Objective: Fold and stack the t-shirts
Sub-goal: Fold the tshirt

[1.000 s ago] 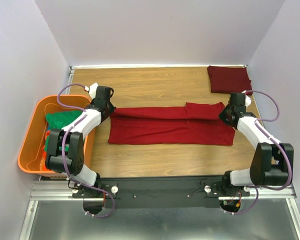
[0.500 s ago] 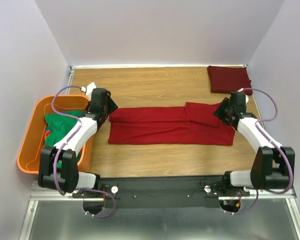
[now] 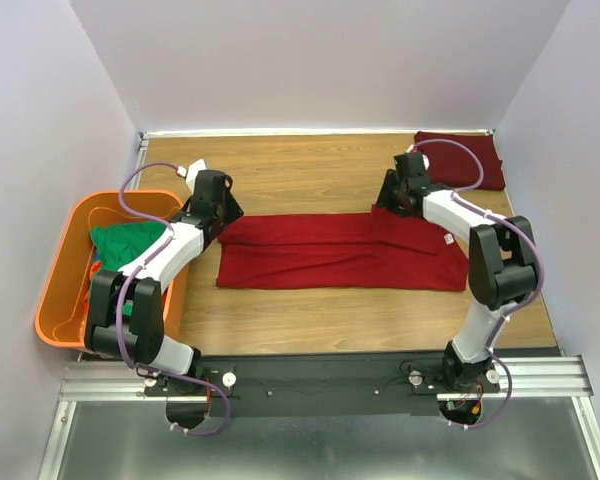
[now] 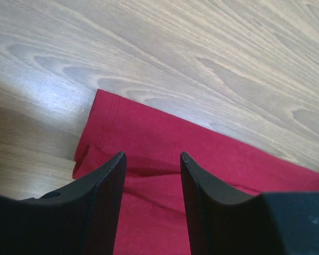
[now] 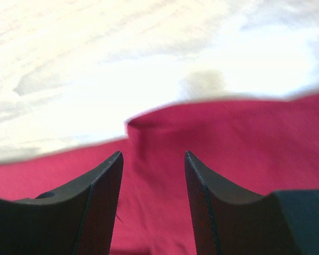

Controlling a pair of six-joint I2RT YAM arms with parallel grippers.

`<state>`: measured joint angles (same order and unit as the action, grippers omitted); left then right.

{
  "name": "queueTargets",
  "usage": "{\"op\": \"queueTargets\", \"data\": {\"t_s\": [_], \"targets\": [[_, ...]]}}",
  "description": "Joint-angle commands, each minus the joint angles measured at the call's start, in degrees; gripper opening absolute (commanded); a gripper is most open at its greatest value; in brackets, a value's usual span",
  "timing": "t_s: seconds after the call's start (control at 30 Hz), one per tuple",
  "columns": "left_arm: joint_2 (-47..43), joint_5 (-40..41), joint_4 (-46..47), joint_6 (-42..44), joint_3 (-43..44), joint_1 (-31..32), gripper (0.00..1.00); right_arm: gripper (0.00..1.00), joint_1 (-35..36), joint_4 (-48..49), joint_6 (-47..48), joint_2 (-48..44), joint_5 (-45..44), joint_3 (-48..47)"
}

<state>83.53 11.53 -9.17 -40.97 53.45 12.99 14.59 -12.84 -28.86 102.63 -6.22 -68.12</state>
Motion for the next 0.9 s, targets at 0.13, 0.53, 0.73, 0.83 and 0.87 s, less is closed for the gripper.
{"op": "queueTargets", "data": {"t_s": [0.13,0.53,0.73,0.83,0.87], "targets": [[0.93,-0.90,0.73,-0.69,-0.19,2.21,0.52,0.56,4.74,0.10,0.12,9.34,-8.28,-7.73],[0.94,2.00,-0.15,-4.55,-1.50,2.56,0.49,0.19,5.54,-0.34,-1.63,6.54,-13.55,-5.37],[1.37,2.88,-0.06,-6.84,-2.83,2.56,0.46,0.09,5.54,-0.34,-2.43,-0.23,-12.33,0.35],[1.81,3.32,0.03,-7.28,-3.09,2.56,0.46,0.06,5.54,-0.34,-3.57,-4.44,-10.84,4.38],[1.99,3.32,0.12,-7.28,-2.83,2.56,0.46,0.05,5.54,-0.34,-4.00,-6.72,-9.79,5.44]]}}
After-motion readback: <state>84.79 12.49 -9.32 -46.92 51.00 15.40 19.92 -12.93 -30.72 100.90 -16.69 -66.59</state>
